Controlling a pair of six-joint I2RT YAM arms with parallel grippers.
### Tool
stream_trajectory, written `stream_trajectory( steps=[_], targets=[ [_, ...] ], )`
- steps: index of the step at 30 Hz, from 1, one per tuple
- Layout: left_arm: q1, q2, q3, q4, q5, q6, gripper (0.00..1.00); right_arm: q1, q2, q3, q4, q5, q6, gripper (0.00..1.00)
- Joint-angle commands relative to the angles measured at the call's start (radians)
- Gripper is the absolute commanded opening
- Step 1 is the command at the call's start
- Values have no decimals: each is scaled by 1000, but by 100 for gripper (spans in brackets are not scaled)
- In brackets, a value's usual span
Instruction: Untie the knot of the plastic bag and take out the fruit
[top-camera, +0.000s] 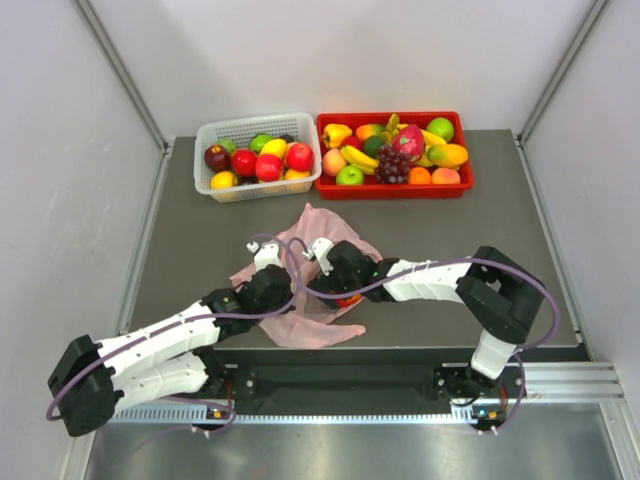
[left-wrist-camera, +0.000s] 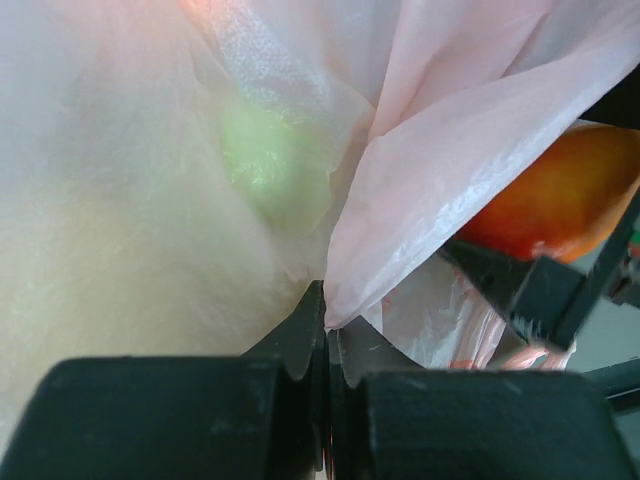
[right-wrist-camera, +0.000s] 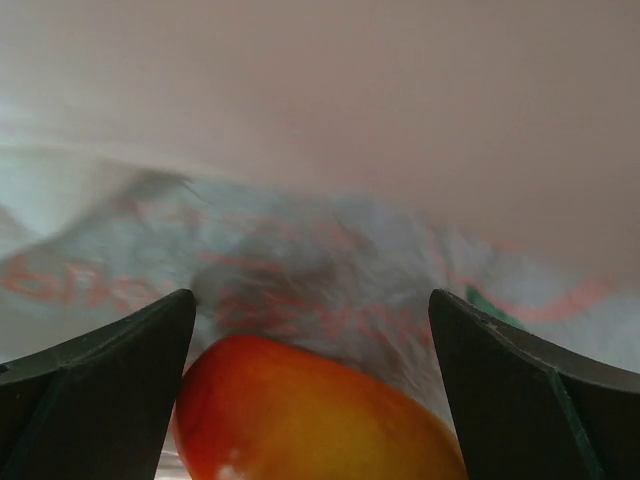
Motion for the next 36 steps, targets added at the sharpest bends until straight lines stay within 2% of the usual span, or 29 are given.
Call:
stream_trajectory(
  steps=[1, 12, 21, 28, 36],
  targets=[
    [-6, -8, 8, 52, -9, 19, 0, -23, -32, -4, -54, 81, 66, 100],
    [-4, -5, 19, 57, -6, 20, 0, -94, -139, -4, -44, 236, 212, 100],
    [-6, 11, 32, 71, 6, 24, 0, -149, -179, 60, -37, 176, 275, 100],
    [-4, 34, 36, 101, 35, 22, 0, -161, -198, 37, -2, 124, 309, 100],
    [-4, 61, 40, 120, 46, 27, 0, -163, -179, 45, 27, 47, 254, 100]
  ],
)
